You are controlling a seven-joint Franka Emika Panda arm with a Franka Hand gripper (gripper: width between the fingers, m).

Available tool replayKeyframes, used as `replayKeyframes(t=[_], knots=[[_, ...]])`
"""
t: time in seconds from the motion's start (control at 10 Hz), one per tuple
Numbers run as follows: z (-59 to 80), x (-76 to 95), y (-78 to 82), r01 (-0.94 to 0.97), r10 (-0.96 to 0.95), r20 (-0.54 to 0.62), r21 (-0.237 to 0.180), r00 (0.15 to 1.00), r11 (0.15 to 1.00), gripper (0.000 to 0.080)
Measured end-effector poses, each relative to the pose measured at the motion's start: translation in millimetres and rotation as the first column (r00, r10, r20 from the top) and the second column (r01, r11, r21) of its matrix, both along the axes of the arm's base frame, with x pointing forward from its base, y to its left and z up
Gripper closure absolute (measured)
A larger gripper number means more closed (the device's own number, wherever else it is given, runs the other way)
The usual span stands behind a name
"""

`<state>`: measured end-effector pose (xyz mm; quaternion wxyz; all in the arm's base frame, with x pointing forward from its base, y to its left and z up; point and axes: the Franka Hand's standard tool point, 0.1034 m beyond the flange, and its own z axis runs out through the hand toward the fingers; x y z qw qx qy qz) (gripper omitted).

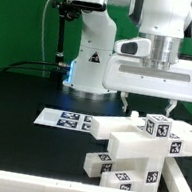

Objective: Assemble chair

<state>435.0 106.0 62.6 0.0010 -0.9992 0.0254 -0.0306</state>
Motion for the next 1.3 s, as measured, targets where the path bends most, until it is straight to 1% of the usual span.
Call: replayKeyframes(t=[0.1, 0.4, 0.5, 0.6, 0.7, 0.8, 0.9, 1.0, 1.1, 1.2, 1.3], knots=[[-14.3, -3.3, -1.6, -0.004, 0.003, -0.015, -0.016, 1.000, 1.000, 0.0150], [-36.2, 0.0, 2.7, -0.015, 0.014, -0.027, -0.037, 1.000, 0.999, 0.0150], [-40.6, 3.2, 3.1, -0.017, 0.017, -0.017, -0.041, 1.000, 0.999, 0.0150], [-43.1, 2.1, 4.7, -0.018, 0.017, -0.019, -0.043, 1.000, 0.999, 0.0150], [-43.1, 2.2, 4.2, -0.017, 0.016, -0.019, -0.043, 1.000, 0.999, 0.0150], [-43.2, 2.2, 4.2, -0.017, 0.016, -0.019, -0.043, 1.000, 0.999, 0.0175], [-43.3, 2.1, 4.1, -0.017, 0.016, -0.019, -0.043, 1.000, 0.999, 0.0175], [-43.5, 2.0, 4.1, -0.017, 0.016, -0.019, -0.043, 1.000, 0.999, 0.0305], [-43.6, 1.9, 4.0, -0.017, 0.016, -0.020, -0.043, 1.000, 0.999, 0.0479], [-43.5, 2.1, 4.1, -0.017, 0.016, -0.019, -0.043, 1.000, 0.999, 0.0479], [-43.5, 2.1, 4.1, -0.017, 0.016, -0.019, -0.043, 1.000, 0.999, 0.0517]])
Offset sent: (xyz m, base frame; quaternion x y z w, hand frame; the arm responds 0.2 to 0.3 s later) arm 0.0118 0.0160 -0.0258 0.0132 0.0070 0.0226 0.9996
